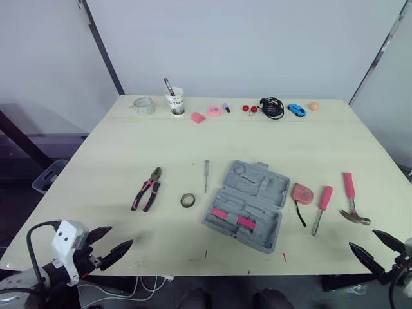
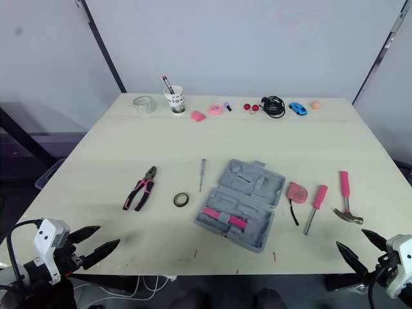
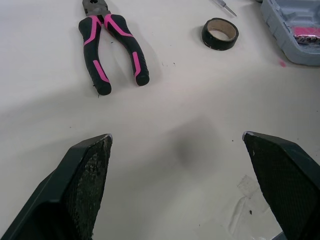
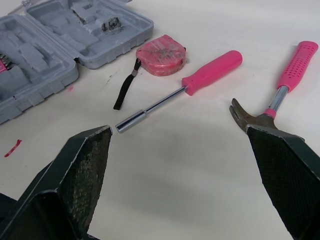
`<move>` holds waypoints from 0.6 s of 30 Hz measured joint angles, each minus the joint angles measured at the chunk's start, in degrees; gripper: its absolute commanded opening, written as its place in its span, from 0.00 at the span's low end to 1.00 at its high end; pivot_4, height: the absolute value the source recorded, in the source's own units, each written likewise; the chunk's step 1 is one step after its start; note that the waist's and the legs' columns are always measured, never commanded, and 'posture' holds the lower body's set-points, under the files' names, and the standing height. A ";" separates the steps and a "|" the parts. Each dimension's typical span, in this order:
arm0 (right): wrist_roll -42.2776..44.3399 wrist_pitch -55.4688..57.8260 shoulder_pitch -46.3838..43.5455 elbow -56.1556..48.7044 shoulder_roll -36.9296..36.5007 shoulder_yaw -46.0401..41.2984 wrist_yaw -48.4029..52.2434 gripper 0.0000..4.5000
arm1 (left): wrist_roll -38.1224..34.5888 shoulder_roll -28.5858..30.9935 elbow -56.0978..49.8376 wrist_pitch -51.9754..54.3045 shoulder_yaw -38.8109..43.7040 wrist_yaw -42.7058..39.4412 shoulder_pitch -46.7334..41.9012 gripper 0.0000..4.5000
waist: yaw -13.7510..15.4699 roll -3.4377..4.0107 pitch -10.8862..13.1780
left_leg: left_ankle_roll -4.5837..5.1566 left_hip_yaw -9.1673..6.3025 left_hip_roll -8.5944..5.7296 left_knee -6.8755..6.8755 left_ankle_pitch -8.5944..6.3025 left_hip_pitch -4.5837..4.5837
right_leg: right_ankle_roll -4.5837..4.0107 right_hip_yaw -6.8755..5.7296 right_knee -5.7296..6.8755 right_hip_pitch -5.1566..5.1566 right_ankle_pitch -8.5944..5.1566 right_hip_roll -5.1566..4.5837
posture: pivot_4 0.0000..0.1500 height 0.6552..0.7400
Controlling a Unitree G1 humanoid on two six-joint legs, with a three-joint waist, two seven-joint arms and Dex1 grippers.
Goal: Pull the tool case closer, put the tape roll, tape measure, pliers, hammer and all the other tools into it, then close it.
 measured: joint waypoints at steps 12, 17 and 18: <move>-0.60 0.42 0.21 -0.96 0.00 0.96 -0.63 1.00 | -0.06 0.33 0.23 -0.34 -1.15 -0.78 -0.88 0.99 | 0.01 0.00 0.00 | 0.00 0.00 -0.02 -0.05 0.00 0.00 | 0.00 -0.39 -0.03 0.00 0.01 -0.42 | 1.00 1.00; -0.95 1.06 0.09 -1.07 -0.02 1.63 -1.09 1.00 | -0.10 1.02 0.96 -0.46 -1.17 -1.54 -2.91 0.99 | 0.08 -0.01 0.00 | 0.00 -0.03 -0.03 -0.05 0.00 -0.01 | -0.01 -0.69 -0.04 0.00 0.01 -0.44 | 1.00 1.00; -1.14 1.37 -0.21 -1.37 -0.04 2.13 -1.29 1.00 | -0.10 1.59 1.47 -0.40 -1.25 -1.89 -4.14 0.99 | 0.11 0.00 0.00 | 0.00 -0.04 -0.04 -0.05 0.00 -0.01 | -0.01 -0.70 -0.04 0.01 0.01 -0.44 | 1.00 1.00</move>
